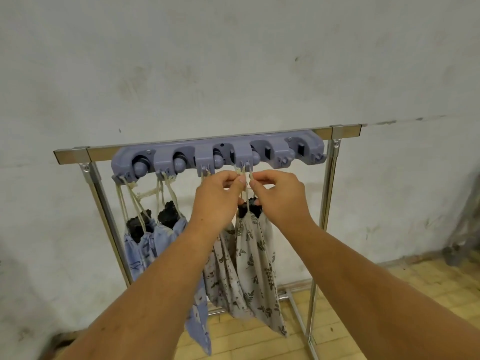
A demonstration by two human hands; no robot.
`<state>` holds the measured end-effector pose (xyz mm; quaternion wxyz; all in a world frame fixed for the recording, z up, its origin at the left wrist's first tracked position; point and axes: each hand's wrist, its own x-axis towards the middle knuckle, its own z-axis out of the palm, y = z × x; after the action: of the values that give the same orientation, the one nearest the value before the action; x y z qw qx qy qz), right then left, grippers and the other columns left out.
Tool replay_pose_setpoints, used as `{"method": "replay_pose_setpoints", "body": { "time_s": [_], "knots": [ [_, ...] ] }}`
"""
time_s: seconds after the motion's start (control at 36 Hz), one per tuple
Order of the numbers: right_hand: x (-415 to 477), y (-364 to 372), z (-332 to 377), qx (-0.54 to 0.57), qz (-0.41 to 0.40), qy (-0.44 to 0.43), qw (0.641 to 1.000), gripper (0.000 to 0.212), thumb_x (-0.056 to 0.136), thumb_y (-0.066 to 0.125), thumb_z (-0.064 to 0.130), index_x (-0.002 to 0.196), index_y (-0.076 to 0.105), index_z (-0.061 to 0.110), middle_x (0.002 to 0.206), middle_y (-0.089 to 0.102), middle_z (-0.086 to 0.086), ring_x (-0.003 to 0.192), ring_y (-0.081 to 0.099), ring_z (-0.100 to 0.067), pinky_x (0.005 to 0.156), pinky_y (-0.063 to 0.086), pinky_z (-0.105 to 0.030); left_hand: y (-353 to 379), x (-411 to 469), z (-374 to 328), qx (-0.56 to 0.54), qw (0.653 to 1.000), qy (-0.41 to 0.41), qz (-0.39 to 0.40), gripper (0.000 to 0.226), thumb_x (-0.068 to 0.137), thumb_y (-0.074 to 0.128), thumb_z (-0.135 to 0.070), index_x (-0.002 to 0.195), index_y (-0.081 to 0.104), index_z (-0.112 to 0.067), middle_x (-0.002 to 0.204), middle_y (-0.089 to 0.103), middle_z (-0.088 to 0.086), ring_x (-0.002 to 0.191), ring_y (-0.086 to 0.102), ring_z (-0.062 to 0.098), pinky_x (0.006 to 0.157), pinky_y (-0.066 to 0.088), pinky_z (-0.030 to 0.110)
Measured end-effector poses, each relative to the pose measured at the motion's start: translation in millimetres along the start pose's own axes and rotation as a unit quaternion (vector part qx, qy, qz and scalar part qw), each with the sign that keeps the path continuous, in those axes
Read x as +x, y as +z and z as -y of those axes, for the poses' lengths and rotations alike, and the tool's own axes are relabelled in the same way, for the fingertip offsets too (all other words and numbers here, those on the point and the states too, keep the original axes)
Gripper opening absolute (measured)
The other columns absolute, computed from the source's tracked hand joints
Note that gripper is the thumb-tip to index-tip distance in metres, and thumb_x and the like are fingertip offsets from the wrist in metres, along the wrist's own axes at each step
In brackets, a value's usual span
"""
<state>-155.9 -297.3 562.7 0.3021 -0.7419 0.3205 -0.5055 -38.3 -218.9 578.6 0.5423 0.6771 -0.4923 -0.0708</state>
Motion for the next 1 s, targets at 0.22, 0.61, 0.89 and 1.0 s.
{"method": "replay_pose_setpoints", "body": {
  "time_s": [0.22, 0.61, 0.89, 1.0],
  "knots": [
    [-41, -6, -22, -0.004, -0.017, 0.038, 0.999, 0.006, 0.095, 0.073, 0.026, 0.094, 0.079, 0.027, 0.084, 0.074, 0.019, 0.072, 0.067, 0.003, 0.069, 0.049, -0.008, -13, -47, 31, -0.035, 0.999, -0.020, 0.018, 0.020, 0.104, 0.059, -0.038, 0.118, 0.070, -0.030, 0.102, 0.074, -0.011, 0.077, 0.072, 0.007, 0.070, 0.062, 0.031],
    [-176, 41, -94, -0.039, 0.127, 0.072, 0.989, 0.008, 0.094, 0.074, 0.020, 0.089, 0.076, 0.026, 0.077, 0.068, 0.019, 0.075, 0.063, 0.002, 0.065, 0.049, -0.010, -30, -154, 138, 0.032, 0.986, -0.084, 0.143, 0.020, 0.107, 0.052, -0.035, 0.105, 0.071, -0.030, 0.091, 0.073, -0.019, 0.076, 0.069, 0.006, 0.071, 0.055, 0.020],
    [-271, 93, -171, -0.078, 0.224, 0.124, 0.964, 0.012, 0.092, 0.074, 0.016, 0.085, 0.074, 0.026, 0.088, 0.071, 0.019, 0.076, 0.062, -0.004, 0.067, 0.043, -0.004, -32, -203, 225, 0.033, 0.978, -0.135, 0.158, 0.025, 0.107, 0.051, -0.030, 0.101, 0.075, -0.024, 0.094, 0.076, -0.014, 0.071, 0.070, 0.008, 0.065, 0.050, 0.013],
    [-298, 102, -206, -0.111, 0.250, 0.164, 0.948, 0.008, 0.091, 0.074, 0.015, 0.087, 0.076, 0.022, 0.088, 0.071, 0.016, 0.074, 0.062, -0.003, 0.065, 0.045, -0.005, -30, -219, 259, 0.013, 0.971, -0.180, 0.159, 0.023, 0.106, 0.054, -0.032, 0.099, 0.075, -0.027, 0.093, 0.076, -0.014, 0.070, 0.071, 0.009, 0.065, 0.050, 0.013]
  ]
}}
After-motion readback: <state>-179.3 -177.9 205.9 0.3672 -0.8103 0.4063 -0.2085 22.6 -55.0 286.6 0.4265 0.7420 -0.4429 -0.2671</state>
